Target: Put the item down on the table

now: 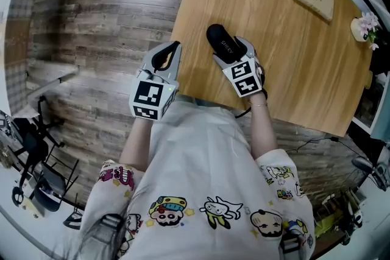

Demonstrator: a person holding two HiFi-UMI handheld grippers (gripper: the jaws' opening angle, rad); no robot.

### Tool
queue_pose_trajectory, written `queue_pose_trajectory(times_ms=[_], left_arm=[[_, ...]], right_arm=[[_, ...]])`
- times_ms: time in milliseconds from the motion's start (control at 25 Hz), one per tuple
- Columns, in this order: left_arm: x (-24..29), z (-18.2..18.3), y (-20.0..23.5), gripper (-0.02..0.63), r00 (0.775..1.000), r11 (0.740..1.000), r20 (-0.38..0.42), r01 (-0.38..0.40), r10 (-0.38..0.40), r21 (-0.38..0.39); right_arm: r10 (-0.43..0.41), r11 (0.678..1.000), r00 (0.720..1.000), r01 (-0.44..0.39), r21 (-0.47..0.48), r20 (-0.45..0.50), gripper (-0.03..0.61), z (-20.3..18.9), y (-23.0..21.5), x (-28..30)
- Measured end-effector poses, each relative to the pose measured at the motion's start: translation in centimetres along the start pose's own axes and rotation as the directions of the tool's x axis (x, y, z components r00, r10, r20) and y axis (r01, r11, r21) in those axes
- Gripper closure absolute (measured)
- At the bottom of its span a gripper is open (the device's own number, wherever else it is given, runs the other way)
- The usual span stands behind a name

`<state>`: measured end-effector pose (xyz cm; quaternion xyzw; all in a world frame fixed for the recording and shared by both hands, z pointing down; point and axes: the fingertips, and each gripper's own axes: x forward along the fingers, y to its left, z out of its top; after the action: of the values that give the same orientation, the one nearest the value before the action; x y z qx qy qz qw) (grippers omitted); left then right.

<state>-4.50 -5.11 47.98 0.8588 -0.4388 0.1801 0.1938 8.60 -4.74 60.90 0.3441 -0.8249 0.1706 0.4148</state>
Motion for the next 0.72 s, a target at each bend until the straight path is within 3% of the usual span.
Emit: queue_pose_trajectory(times_ms=[720], left_arm=[[-1.0, 0.4, 0.4, 0.615, 1.0, 1.0, 0.027, 0.007, -0.007, 0.011]], right_arm=[[-0.027, 0.999, 0.999, 0.026, 0.03, 0.027, 0.196, 0.7, 0.2, -1.4]])
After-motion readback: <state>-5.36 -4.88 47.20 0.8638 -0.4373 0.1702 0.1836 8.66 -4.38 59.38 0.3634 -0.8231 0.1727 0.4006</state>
